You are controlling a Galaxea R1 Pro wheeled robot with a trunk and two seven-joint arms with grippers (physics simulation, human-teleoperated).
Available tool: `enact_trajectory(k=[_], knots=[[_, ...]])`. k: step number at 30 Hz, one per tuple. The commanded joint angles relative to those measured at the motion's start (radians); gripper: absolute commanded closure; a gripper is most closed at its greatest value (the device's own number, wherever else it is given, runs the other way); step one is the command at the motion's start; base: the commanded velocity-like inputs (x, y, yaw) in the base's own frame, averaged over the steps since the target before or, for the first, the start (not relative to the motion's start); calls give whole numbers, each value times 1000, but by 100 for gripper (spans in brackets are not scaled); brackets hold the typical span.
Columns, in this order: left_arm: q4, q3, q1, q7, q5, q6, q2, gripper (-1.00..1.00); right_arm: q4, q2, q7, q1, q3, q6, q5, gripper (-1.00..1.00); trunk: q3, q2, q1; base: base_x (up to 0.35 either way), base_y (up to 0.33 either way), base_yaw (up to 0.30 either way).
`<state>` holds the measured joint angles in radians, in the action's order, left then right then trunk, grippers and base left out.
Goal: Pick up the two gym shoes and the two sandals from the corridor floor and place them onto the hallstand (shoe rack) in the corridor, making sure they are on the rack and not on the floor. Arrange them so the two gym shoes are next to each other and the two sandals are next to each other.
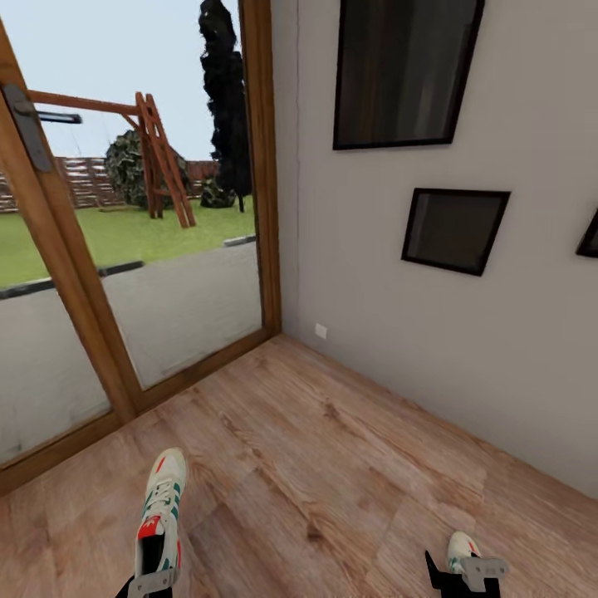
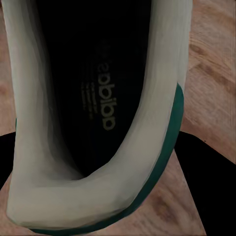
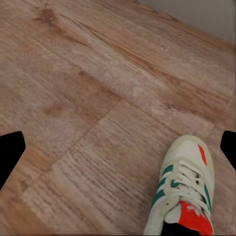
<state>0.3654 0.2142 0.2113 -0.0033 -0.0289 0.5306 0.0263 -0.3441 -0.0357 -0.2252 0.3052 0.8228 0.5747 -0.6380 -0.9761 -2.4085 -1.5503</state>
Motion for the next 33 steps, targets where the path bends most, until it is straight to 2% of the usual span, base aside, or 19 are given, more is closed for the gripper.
enact_trajectory(k=[1, 33], knots=[[0, 4, 0, -1, -3, 3, 0, 100, 1, 0, -8, 1, 9, 4, -3, -100, -1, 0, 0, 0, 0, -279], [0, 4, 0, -1, -5, 5, 1, 100, 1, 0, -8, 1, 9, 4, -3, -100, -1, 0, 0, 0, 0, -279]])
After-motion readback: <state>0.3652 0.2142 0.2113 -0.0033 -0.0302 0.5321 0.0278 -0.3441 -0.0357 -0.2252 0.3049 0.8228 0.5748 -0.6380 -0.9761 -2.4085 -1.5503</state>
